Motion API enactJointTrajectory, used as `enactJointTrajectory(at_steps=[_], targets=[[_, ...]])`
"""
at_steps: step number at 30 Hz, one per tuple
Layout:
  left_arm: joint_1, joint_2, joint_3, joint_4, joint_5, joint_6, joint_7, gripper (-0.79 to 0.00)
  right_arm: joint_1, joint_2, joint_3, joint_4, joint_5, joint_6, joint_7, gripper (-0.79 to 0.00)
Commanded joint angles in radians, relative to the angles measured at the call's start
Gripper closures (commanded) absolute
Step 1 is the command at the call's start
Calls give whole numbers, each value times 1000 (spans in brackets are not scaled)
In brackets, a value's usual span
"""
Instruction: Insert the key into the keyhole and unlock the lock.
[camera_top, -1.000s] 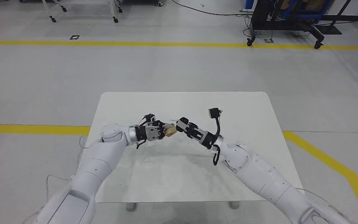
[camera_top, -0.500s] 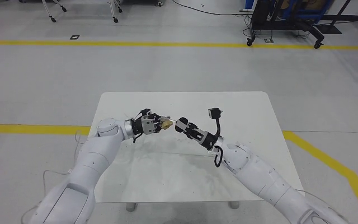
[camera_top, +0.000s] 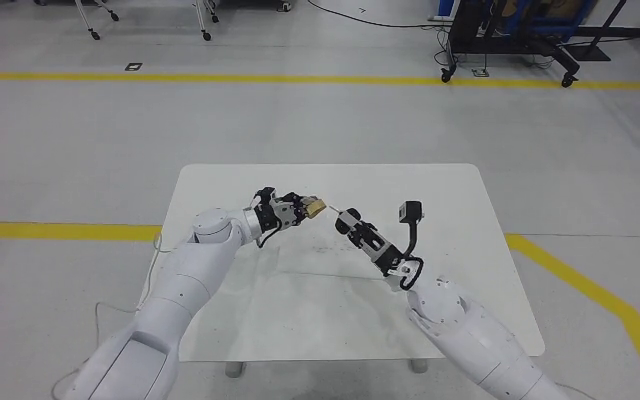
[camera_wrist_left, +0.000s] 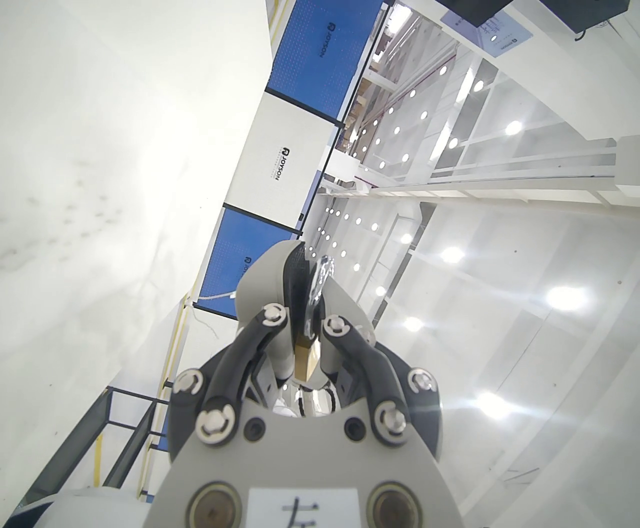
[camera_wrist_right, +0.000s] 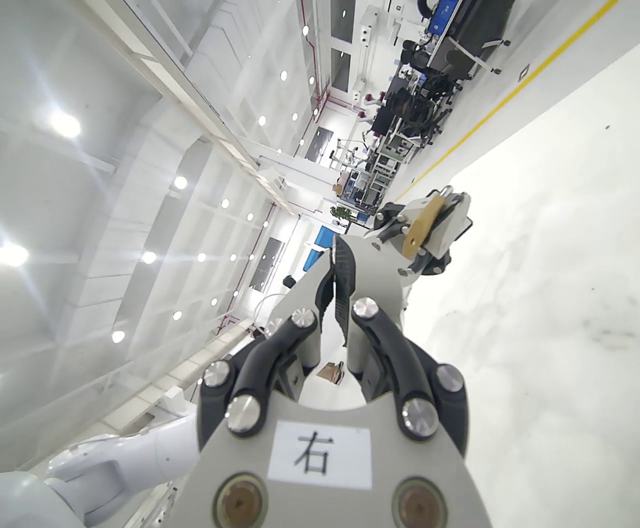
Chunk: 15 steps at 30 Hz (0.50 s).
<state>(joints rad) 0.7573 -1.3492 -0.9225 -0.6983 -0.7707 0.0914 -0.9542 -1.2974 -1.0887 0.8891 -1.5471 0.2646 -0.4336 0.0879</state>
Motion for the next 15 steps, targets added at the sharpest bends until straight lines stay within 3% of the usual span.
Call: enactJointTrajectory(at_steps=[1, 5, 7, 10, 15], targets=[[0, 0, 0, 0, 0, 0, -1, 0, 5, -1, -3, 8, -2, -3, -1, 0], [0, 0, 0, 0, 0, 0, -1, 0, 5, -1, -3, 8, -2, -3, -1, 0], [36, -2, -6, -4, -31, 25, 30, 0, 5, -1, -3, 8, -2, -3, -1, 0], [46, 2, 3, -73, 41, -5, 64, 0, 10, -16, -44, -10, -102, 94, -62, 0], [71, 11, -23, -196, 88, -71, 137, 0, -3, -44, -89, -25, -180, 164, -210, 0]])
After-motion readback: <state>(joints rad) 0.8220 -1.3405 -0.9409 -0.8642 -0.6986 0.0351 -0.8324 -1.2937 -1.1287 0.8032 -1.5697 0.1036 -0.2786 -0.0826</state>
